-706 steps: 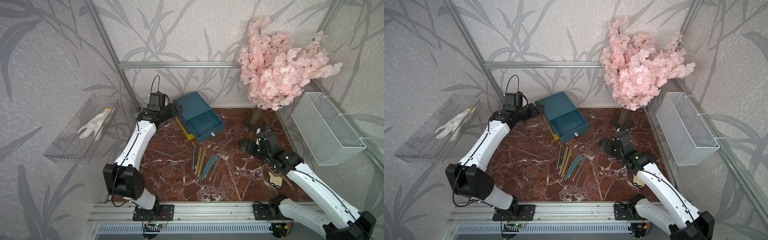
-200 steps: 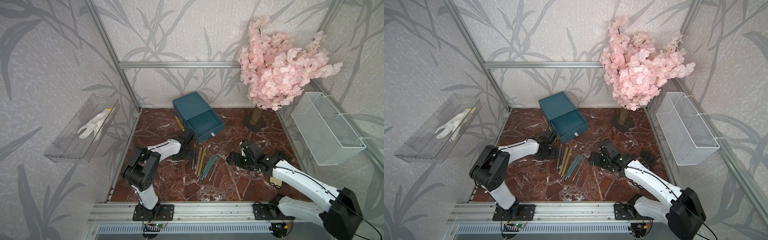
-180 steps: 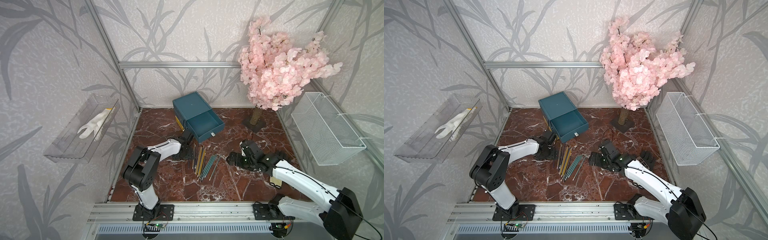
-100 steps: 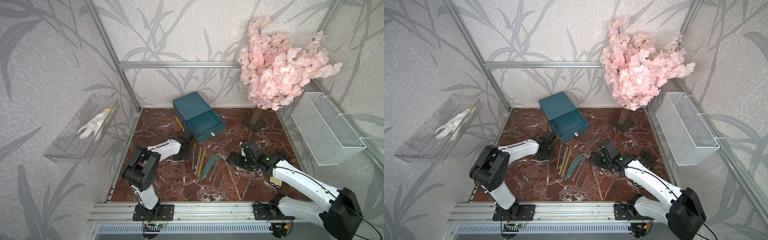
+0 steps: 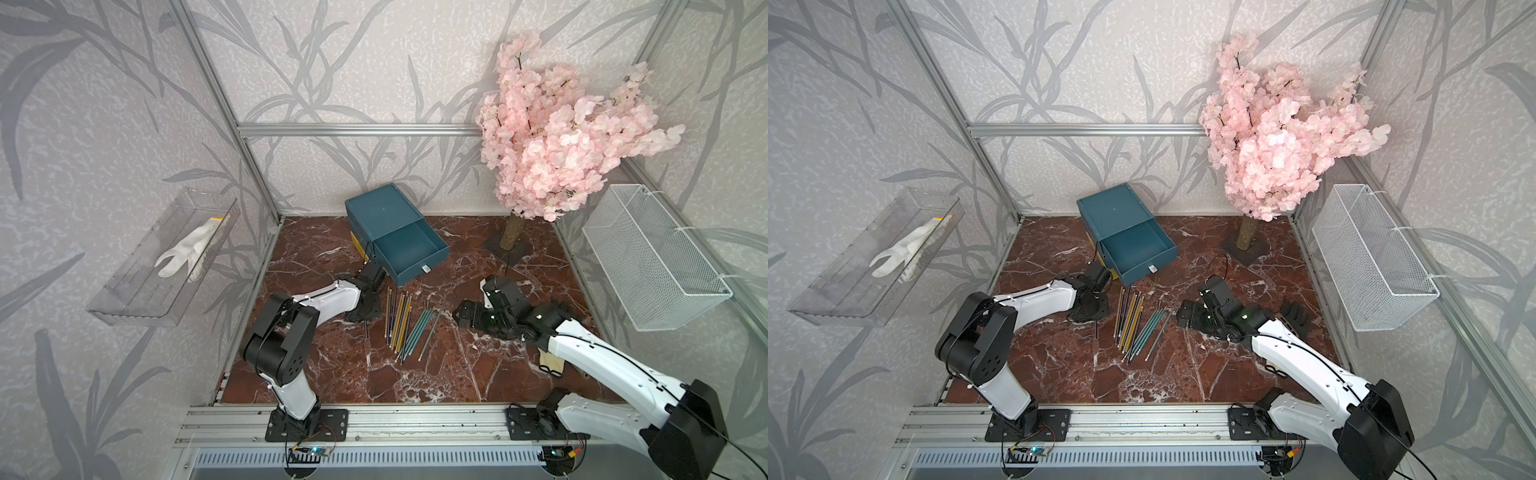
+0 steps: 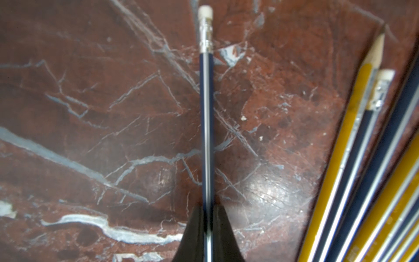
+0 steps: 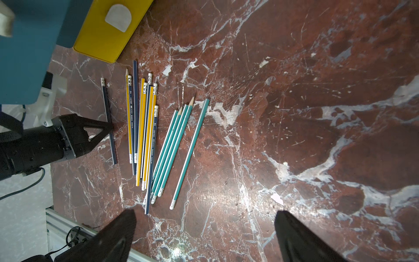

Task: Please place the pencils in the drawer according to their color
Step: Pick up the pencil from the center of the board.

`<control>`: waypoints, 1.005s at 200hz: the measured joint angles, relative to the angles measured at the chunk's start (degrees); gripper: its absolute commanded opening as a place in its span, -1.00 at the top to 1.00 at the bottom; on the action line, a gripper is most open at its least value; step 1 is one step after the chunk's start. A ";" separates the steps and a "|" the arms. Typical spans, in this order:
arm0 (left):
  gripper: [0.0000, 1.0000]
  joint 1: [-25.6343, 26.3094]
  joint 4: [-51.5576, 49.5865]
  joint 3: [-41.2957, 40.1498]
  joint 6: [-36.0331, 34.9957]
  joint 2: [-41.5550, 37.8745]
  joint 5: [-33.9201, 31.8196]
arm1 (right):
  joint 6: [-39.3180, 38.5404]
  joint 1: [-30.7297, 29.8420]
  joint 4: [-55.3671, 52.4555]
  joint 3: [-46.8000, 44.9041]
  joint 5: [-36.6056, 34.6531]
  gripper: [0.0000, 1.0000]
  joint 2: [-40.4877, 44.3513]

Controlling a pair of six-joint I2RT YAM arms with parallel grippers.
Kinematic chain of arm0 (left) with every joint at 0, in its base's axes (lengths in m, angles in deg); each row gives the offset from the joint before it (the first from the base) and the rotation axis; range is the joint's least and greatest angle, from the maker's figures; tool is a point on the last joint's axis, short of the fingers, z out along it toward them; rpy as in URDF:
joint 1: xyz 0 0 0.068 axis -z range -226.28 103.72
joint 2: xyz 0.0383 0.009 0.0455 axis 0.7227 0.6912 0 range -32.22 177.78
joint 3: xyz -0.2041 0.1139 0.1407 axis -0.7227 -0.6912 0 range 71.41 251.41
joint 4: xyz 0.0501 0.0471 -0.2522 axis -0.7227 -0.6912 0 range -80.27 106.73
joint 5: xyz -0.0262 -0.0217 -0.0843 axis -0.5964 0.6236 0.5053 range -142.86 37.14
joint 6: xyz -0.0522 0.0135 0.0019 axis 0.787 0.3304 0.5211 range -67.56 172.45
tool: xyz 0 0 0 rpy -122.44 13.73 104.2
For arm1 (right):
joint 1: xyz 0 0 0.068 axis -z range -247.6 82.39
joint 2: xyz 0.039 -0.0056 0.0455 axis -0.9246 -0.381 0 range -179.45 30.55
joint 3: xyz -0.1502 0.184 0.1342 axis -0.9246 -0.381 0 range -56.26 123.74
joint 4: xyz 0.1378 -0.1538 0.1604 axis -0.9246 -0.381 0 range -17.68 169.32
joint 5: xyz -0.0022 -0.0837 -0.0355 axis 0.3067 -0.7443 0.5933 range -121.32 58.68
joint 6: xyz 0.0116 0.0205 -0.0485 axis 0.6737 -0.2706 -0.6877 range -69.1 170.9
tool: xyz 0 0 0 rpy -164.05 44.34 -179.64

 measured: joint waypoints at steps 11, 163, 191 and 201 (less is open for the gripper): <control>1.00 -0.02 0.20 -0.04 0.31 -0.07 0.31 | -0.02 0.07 -0.07 0.20 0.00 -0.99 0.02; 1.00 0.02 -10.08 -2.32 2.71 -29.38 -8.11 | 0.00 1.05 1.14 0.22 2.12 -0.98 -1.49; 1.00 0.02 -11.47 3.21 0.52 -33.00 -10.54 | 0.02 1.49 2.54 0.39 3.04 -0.99 -2.01; 1.00 0.02 -11.58 6.58 -0.55 -32.61 -10.78 | 0.15 1.55 3.19 0.70 3.45 -0.99 -2.38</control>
